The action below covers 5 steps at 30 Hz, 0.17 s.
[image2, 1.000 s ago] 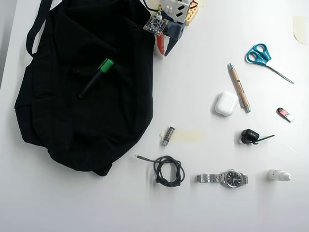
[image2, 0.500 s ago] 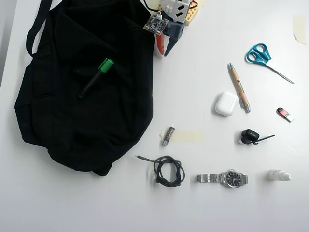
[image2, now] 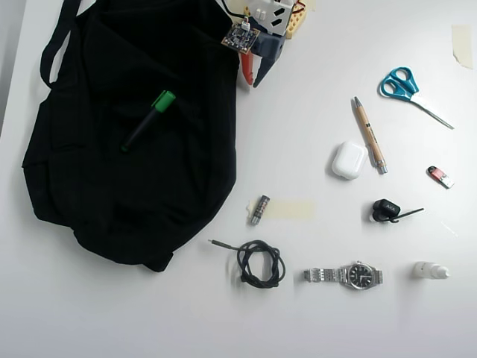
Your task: Put the whiteboard marker into the black bag
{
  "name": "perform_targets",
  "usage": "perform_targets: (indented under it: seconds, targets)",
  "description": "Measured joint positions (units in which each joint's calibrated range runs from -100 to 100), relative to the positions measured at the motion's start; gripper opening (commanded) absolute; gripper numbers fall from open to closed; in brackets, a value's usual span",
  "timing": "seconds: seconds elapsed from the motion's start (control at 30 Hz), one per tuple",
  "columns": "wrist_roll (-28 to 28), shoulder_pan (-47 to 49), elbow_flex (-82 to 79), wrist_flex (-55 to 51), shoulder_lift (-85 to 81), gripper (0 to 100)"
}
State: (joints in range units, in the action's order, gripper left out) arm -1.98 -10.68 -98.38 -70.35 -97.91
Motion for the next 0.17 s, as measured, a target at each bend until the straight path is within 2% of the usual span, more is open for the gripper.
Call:
perform_targets:
  seconds: [0.17]
  targets:
    - [0.0,0.0,0.0,0.0,0.0,2]
